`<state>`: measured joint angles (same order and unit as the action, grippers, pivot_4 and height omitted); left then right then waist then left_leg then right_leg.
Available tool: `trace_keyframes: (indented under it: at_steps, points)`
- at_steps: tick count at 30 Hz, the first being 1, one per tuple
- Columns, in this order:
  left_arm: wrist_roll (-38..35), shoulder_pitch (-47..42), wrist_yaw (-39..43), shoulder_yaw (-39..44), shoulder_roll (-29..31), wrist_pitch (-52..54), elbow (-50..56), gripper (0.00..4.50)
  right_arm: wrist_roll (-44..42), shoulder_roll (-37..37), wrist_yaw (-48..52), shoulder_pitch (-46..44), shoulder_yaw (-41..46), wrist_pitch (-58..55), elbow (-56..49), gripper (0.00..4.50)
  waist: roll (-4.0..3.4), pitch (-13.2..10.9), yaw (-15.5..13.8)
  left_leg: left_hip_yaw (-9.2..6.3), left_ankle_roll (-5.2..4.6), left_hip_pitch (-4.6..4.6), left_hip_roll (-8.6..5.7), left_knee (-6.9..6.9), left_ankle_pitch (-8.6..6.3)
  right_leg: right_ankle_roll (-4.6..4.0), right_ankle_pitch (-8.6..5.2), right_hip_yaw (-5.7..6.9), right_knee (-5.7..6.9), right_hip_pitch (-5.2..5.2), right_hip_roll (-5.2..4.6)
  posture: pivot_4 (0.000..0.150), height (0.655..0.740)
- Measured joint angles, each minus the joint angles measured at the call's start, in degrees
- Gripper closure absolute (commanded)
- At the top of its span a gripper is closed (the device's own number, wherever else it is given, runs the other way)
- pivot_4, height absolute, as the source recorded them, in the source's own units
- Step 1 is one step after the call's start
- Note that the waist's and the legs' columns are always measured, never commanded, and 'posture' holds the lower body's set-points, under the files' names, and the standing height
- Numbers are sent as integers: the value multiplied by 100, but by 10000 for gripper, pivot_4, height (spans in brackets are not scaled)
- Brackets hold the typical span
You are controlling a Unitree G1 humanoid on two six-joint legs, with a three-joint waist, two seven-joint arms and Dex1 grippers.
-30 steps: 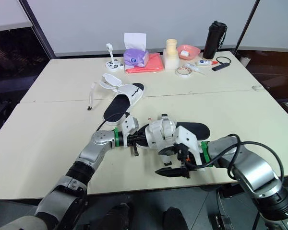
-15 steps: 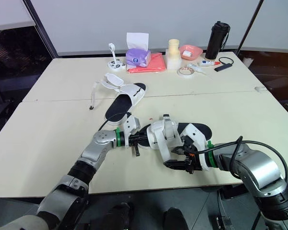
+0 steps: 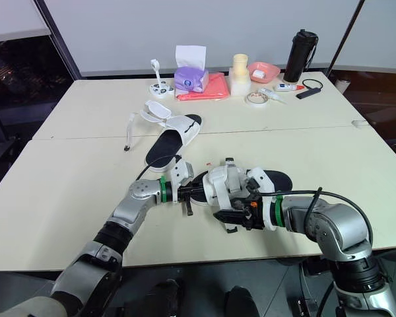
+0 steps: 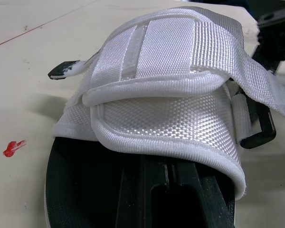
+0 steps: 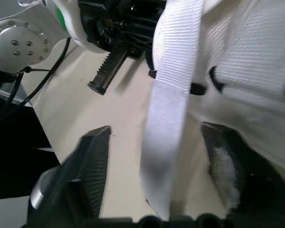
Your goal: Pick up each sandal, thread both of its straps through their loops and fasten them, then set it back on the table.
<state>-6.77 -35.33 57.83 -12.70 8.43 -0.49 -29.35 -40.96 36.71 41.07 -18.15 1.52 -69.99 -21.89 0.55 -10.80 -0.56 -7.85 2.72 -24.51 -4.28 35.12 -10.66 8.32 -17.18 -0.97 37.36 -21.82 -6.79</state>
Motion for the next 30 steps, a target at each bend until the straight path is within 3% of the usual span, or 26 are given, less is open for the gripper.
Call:
trace_keyframes:
  at_steps: [4,14,19,30]
  points:
    - [0,4,0,-1,1,2,7,45000,-46,2,-3,-37,-6,-2,30,44515,0,0,1,0,0,0,0,0,0,0,0,1,0,0,0,1500,7400]
    - [-1,38,-48,2,6,3,37,45000,-449,-42,35,-460,149,-276,205,44515,0,0,6,0,0,0,0,0,0,0,0,0,0,0,1,1500,7400]
    - [-2,73,-61,1,-6,-4,48,45000,-1095,-437,-220,-2140,868,-835,1012,44515,-2,2,12,-7,-1,5,3,-1,1,-6,4,7,1,4,4,1500,7400]
    - [6,147,-87,-3,13,-47,144,45000,-909,-637,-24,-2672,467,-674,2436,44515,-3,1,34,2,-4,1,0,-5,-1,-6,4,0,2,-4,2,1500,7400]
